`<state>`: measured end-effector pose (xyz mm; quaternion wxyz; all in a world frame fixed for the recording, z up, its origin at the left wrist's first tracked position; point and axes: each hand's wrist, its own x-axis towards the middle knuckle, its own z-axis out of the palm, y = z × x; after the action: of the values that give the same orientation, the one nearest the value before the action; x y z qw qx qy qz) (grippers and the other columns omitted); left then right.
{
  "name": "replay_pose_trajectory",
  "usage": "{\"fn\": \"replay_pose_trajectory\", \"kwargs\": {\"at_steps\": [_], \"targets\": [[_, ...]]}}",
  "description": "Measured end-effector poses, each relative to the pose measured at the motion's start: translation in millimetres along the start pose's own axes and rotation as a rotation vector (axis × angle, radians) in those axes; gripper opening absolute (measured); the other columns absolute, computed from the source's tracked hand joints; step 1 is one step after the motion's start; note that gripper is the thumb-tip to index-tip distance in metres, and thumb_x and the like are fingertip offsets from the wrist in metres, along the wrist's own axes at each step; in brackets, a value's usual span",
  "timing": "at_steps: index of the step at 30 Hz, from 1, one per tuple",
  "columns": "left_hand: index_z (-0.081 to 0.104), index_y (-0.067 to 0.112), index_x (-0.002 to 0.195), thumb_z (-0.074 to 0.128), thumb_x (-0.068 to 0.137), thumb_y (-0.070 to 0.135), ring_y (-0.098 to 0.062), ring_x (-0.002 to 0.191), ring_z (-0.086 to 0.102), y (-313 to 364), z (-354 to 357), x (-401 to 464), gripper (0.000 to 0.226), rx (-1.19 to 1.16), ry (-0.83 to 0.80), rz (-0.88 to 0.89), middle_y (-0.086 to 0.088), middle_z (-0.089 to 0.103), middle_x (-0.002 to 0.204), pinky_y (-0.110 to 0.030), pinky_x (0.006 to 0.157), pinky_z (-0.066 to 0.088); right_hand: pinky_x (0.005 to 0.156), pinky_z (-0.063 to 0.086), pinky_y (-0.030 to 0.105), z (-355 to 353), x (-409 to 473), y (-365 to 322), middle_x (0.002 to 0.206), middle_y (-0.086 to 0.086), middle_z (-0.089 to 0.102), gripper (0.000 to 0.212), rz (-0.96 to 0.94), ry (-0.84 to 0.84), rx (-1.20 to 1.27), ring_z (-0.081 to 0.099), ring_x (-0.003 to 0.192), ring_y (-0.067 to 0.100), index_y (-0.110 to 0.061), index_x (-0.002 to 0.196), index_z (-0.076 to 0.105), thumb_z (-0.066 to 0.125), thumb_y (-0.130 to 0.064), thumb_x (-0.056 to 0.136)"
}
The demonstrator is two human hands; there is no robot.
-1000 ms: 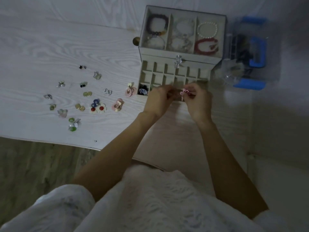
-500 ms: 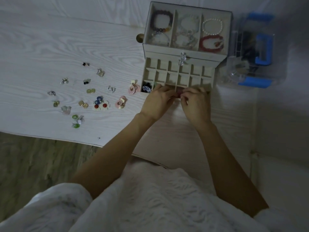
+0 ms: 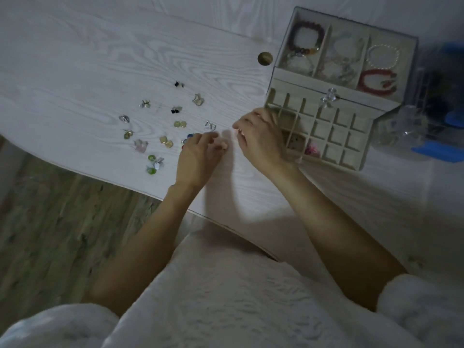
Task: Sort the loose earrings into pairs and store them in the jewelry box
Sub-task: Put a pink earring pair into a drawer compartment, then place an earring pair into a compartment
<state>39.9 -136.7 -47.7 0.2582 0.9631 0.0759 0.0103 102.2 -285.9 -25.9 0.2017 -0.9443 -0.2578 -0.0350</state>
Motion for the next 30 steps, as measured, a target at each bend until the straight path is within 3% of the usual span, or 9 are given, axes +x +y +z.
{"fn": "replay_pose_trajectory", "kwargs": {"at_steps": [6,9,13,19,21,23,26,30], "targets": [[0.064,0.002,0.107,0.066,0.082,0.015,-0.038,0.081,0.059,1.5,8.9,3.6,0.029,-0.035,-0.054,-0.022,-0.022,0.062,0.091,-0.035,0.064,0.041,0.088,0.044,0.040,12.5,18.9,-24.0,0.116,0.013,0.057,0.032,-0.104,-0.443,-0.045,0.053,0.107,0.033,-0.007,0.119,0.056,0.046,-0.002,0.089],[0.064,0.005,0.108,0.064,0.080,0.013,-0.036,0.078,0.059,-0.3,7.6,1.4,0.029,-0.057,-0.059,-0.049,-0.020,0.061,0.087,-0.032,0.063,0.036,0.091,0.044,0.044,20.1,13.6,-34.0,0.120,0.015,0.051,0.032,-0.020,-0.497,-0.062,0.052,0.108,0.035,-0.005,0.120,0.052,0.043,-0.001,0.090],[0.067,0.006,0.096,0.064,0.081,0.015,-0.031,0.072,0.059,-5.1,4.9,-2.2,0.017,-0.108,-0.048,-0.031,-0.015,0.061,0.081,-0.034,0.061,0.042,0.076,0.043,0.040,25.3,7.1,-36.1,0.116,0.017,0.053,0.023,0.057,-0.442,-0.050,0.055,0.100,0.035,-0.004,0.113,0.053,0.041,-0.005,0.094],[0.067,0.014,0.102,0.063,0.081,0.013,-0.019,0.077,0.064,-10.4,1.8,-18.1,0.021,-0.282,-0.114,-0.029,-0.006,0.069,0.085,-0.038,0.072,0.053,0.076,0.049,0.039,26.3,-16.0,-33.7,0.110,0.016,0.058,0.021,0.202,-0.346,0.168,0.056,0.098,0.030,-0.004,0.110,0.058,0.051,-0.006,0.090],[0.064,0.017,0.108,0.066,0.084,0.017,-0.011,0.084,0.066,-5.4,-1.6,-25.8,0.024,-0.398,-0.153,-0.071,0.000,0.071,0.091,-0.028,0.079,0.054,0.076,0.052,0.040,17.4,-29.9,-31.1,0.102,0.010,0.064,0.021,0.251,-0.247,0.294,0.060,0.091,0.024,-0.009,0.109,0.061,0.057,-0.010,0.089],[0.059,0.018,0.111,0.066,0.086,0.022,-0.003,0.084,0.066,4.4,-5.5,-31.5,0.027,-0.512,-0.171,-0.093,0.004,0.071,0.092,-0.015,0.076,0.051,0.071,0.054,0.040,5.0,-47.0,-26.1,0.093,0.004,0.067,0.023,0.304,-0.137,0.379,0.064,0.082,0.019,-0.015,0.109,0.059,0.062,-0.012,0.086],[0.052,0.019,0.111,0.063,0.088,0.026,-0.001,0.081,0.066,24.1,-11.0,-30.0,0.026,-0.556,-0.204,-0.085,0.005,0.071,0.091,-0.012,0.070,0.050,0.067,0.053,0.026,-15.4,-75.1,-8.2,0.091,-0.005,0.068,0.021,0.413,-0.018,0.444,0.063,0.078,0.011,-0.021,0.105,0.058,0.064,-0.015,0.086],[0.056,0.015,0.108,0.054,0.094,0.026,-0.014,0.085,0.065,69.0,-4.0,-5.4,0.018,-0.421,-0.280,0.159,-0.001,0.069,0.094,-0.032,0.075,0.054,0.063,0.041,0.004,-43.9,-105.7,33.2,0.083,-0.004,0.066,0.015,0.639,0.178,0.499,0.060,0.074,0.008,-0.017,0.101,0.064,0.063,-0.013,0.087]]}}
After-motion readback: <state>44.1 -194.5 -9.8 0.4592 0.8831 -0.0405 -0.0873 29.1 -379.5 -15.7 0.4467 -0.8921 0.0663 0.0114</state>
